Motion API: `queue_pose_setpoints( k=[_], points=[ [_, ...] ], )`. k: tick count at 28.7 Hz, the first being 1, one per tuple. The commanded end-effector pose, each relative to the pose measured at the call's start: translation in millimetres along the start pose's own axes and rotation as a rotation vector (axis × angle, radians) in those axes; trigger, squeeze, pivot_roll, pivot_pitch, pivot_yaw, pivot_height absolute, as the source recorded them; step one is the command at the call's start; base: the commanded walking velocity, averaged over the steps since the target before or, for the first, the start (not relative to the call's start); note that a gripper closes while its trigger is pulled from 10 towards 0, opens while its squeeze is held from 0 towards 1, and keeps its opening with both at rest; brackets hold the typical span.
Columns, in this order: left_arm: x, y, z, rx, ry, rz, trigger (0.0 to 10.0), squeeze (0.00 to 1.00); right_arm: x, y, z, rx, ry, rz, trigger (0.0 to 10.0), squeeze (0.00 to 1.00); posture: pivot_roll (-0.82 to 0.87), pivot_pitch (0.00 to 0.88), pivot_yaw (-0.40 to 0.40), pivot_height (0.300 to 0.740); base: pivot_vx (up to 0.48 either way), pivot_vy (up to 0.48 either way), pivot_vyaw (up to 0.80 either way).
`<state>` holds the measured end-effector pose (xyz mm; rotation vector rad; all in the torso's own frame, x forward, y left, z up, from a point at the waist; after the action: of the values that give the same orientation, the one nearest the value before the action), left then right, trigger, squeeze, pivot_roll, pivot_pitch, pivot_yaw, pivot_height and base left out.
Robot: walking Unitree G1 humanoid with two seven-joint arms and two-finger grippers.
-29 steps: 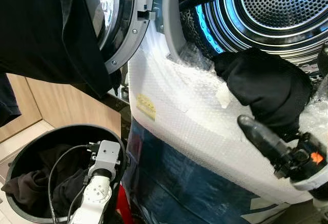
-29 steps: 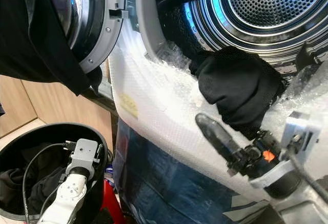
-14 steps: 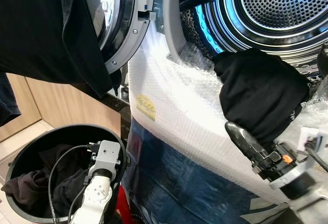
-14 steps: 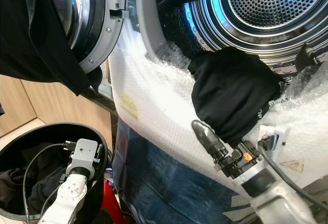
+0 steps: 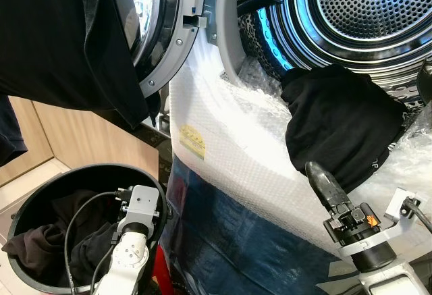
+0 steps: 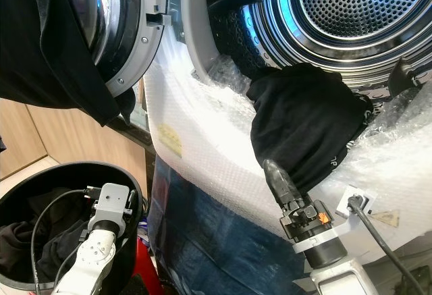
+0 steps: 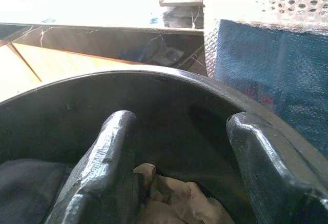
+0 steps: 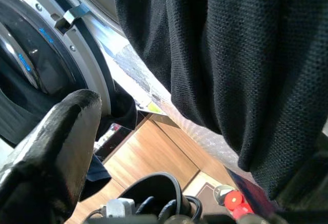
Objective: Clothes washing
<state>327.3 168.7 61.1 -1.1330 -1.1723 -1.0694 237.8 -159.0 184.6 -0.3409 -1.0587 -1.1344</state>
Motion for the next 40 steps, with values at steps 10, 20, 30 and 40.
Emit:
queue_pose_setpoints(
  k=[10,20,30,40],
  points=[
    [0,0.0,-14.5,-0.048,-0.022,0.0,10.0,0.0,22,-4.7,-1.1,0.025,-0.073,-0.051,0.0,0.0,-0.03,0.0,-0.137,0.74,0.0,0.0,0.0],
    [0,0.2,-14.0,-0.045,-0.02,-0.003,10.0,0.0,46,2.0,-1.3,0.023,-0.16,-0.103,0.0,0.0,-0.02,0.0,-0.139,0.74,0.0,0.0,0.0],
    [0,0.1,-15.0,-0.048,-0.024,-0.002,10.0,0.0,59,7.4,7.8,0.064,-0.226,-0.108,0.0,0.0,-0.02,0.0,-0.141,0.74,0.0,0.0,0.0],
    [0,0.5,-13.9,-0.041,-0.024,-0.003,10.0,0.0,73,27.7,23.6,0.15,-0.425,-0.051,0.0,0.0,-0.02,0.0,-0.142,0.74,0.0,0.0,0.0]
  ],
)
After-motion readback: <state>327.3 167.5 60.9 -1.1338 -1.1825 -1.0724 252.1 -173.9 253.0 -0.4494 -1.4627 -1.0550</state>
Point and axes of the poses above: a point about 5 cm out from each wrist's last joint towards the gripper, its own y axis pointing out of the wrist towards the gripper, its own x axis along the axis of the wrist's last joint, z = x × y, the point moved 3 cm from there along y, pointing out of the wrist towards the gripper, and after that the axes turned 15 degrees about -y, right-handed, at the moved point
